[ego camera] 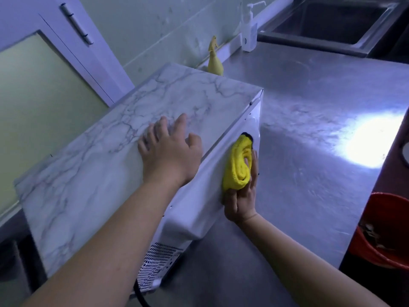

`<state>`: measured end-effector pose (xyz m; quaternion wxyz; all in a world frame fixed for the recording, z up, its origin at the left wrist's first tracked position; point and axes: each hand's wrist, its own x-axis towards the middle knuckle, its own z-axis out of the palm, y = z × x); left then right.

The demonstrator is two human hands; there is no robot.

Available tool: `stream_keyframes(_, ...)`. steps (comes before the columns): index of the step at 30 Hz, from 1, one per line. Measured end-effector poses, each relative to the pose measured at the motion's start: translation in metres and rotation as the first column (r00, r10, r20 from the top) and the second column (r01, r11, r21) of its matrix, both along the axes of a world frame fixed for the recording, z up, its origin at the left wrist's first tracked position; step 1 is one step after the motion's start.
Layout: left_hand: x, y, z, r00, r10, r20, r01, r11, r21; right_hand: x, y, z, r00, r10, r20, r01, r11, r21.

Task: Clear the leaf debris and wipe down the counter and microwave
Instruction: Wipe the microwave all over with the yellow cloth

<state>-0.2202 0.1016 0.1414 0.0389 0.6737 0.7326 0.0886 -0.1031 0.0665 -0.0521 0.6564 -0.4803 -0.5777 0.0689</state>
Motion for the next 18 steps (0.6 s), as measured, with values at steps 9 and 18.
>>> stream_keyframes(9,0.0,0.001,0.0,1.0,0.007,0.001,-0.007,1.0,-0.018,-0.026,-0.005,0.018,0.177,-0.429,-0.886,-0.444,0.768,-0.461)
stream_keyframes(18,-0.001,-0.001,0.004,1.0,0.007,0.018,-0.006,0.999,-0.045,0.009,-0.058,0.039,-0.036,-0.513,-0.857,-0.749,0.582,-0.317)
